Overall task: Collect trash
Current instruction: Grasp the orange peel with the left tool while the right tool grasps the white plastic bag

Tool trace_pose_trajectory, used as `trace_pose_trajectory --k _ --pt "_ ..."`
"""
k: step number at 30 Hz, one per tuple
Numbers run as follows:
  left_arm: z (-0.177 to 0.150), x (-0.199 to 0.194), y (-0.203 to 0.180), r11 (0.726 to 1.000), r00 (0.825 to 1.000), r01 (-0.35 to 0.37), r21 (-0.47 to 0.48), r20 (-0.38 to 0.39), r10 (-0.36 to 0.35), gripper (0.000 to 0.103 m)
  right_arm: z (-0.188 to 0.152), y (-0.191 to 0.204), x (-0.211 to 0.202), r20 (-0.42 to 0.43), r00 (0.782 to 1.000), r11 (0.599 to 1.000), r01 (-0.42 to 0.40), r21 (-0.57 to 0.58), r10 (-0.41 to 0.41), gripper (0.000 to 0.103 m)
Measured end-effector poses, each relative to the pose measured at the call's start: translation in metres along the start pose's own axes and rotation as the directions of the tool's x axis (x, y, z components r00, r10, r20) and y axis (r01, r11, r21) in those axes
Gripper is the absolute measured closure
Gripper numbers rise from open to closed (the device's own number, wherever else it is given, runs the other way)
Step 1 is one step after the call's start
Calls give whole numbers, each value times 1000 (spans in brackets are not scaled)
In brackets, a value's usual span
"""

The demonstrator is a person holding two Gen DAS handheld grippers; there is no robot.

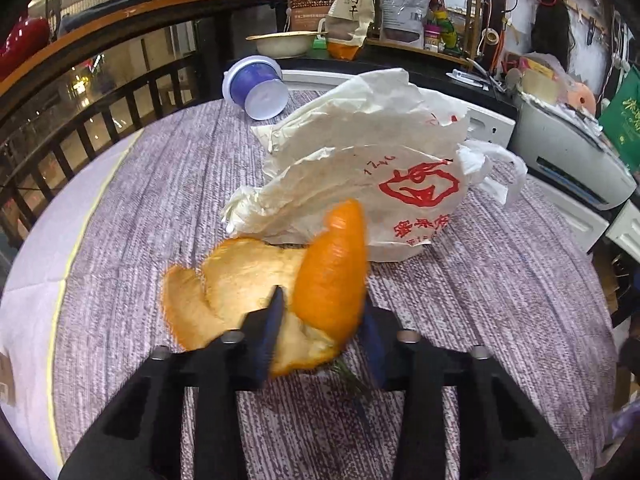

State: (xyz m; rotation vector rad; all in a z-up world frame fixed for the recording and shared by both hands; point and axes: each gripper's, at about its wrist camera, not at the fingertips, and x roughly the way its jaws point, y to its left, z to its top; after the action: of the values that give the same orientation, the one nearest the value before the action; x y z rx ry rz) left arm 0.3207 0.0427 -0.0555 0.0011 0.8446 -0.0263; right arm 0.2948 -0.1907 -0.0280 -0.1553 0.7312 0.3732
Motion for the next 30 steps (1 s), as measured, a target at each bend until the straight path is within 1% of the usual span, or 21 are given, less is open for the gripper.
trace_pose_trajectory --k 2,5,10,13,16,17,18,19,20,23,25,26,27,28,30 --pt "0 -5 4 1000 1000 7 -19 14 -7 81 12 10 9 1 1000 999 -22 -33 22 20" --pt "-2 -20 15 997 998 42 -68 49 -39 85 33 30 30 -16 998 992 -66 -110 64 20" --pt "0 -42 34 988 991 60 -140 123 -42 86 60 57 63 -41 996 977 -88 -192 82 20" --pt "1 -48 46 978 987 71 -196 153 -41 87 68 64 83 -67 996 974 -68 -217 54 21" --pt "4 -49 49 976 986 67 -208 163 -33 87 68 66 98 -80 997 964 -27 -263 6 21" --pt "4 -49 50 974 986 68 -214 161 -34 87 67 65 103 -79 997 960 1 -281 -24 25" --pt "5 -47 50 973 987 77 -218 157 -43 87 67 64 109 -85 995 953 31 -300 -59 32" --pt "6 -47 50 972 987 84 -219 155 -50 87 67 62 114 -90 993 951 44 -306 -75 36" --pt "6 -47 49 971 986 87 -222 155 -53 87 68 60 117 -92 993 952 48 -304 -80 41" --pt "6 -50 51 972 984 79 -219 171 -41 87 72 57 124 -72 995 950 39 -310 -65 47" --pt "6 -54 51 973 981 60 -224 194 -16 87 73 56 124 -52 996 948 55 -314 -75 61" --pt "5 -56 51 973 979 49 -225 205 -2 87 75 54 124 -61 996 953 43 -300 -64 80" --pt "6 -58 52 973 976 39 -228 216 11 87 75 52 122 -68 996 958 34 -285 -55 92" --pt "6 -60 52 972 974 34 -232 225 20 87 76 50 119 -63 997 964 30 -264 -49 92" --pt "6 -62 51 971 972 41 -235 233 16 87 73 46 110 -43 998 969 33 -246 -45 98"
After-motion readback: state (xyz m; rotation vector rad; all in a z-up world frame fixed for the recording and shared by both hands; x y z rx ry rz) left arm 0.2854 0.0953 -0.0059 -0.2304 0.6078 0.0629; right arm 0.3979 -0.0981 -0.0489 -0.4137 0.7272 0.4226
